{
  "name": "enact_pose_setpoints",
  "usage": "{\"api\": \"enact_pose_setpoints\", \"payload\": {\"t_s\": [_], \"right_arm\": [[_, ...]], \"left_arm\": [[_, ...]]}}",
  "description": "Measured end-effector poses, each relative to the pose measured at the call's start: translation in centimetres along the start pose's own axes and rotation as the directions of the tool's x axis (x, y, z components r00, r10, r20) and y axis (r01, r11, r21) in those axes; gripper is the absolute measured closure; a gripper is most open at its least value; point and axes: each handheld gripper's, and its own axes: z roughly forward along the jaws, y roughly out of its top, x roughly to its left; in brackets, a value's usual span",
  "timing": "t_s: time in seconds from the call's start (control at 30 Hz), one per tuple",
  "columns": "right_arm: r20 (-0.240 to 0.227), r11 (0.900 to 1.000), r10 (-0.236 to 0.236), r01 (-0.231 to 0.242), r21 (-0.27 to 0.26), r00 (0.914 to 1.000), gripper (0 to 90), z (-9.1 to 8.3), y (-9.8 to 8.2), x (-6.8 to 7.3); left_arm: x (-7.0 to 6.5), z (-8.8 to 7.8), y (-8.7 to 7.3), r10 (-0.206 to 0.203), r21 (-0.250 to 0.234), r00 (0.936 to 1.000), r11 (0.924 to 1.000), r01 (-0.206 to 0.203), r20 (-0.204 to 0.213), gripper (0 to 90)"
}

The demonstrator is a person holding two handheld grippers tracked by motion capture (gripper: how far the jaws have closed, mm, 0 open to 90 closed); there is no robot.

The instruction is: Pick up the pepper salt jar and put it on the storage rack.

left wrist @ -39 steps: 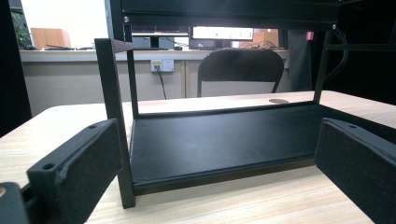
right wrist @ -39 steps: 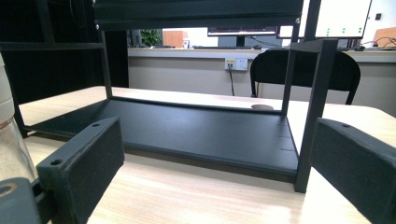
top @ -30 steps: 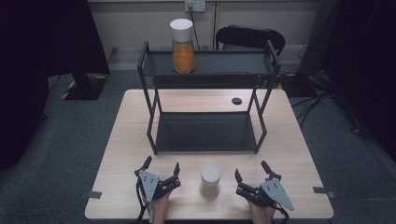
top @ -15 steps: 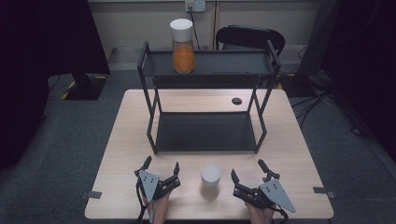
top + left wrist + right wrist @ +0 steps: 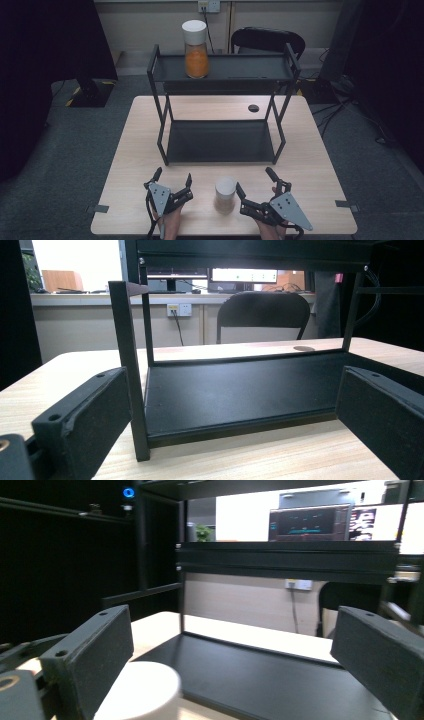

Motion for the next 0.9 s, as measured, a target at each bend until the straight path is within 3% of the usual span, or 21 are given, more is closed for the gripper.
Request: {"api": "enact_pose_setpoints", "payload": {"t_s": [0.23, 0.43, 0.67, 0.9], "right_arm": [[-0.069, 1.0, -0.008, 0.009, 0.022, 0.9976, 4.1, 0.8, 0.3, 0.4], [-0.102, 0.999, -0.003, 0.007, 0.039, 0.9948, 5.1, 1.4, 0.0, 1.1], [-0.115, 0.998, 0.009, -0.002, 0.061, 0.9933, 8.1, 1.7, -0.9, 1.7], [-0.11, 0.994, -0.007, 0.019, 0.104, 0.9939, 11.1, 2.0, -1.5, 2.2]], "left_arm": [[0.0, 0.0, 0.0, 0.0, 0.0, 1.0, 1.0, 0.0, 0.0, 0.8], [0.0, 0.0, 0.0, 0.0, 0.0, 1.0, 1.0, 0.0, 0.0, 0.8], [0.0, 0.0, 0.0, 0.0, 0.0, 1.0, 1.0, 0.0, -0.001, 1.0], [0.0, 0.0, 0.0, 0.0, 0.0, 1.0, 1.0, 0.0, -0.001, 1.0]]}}
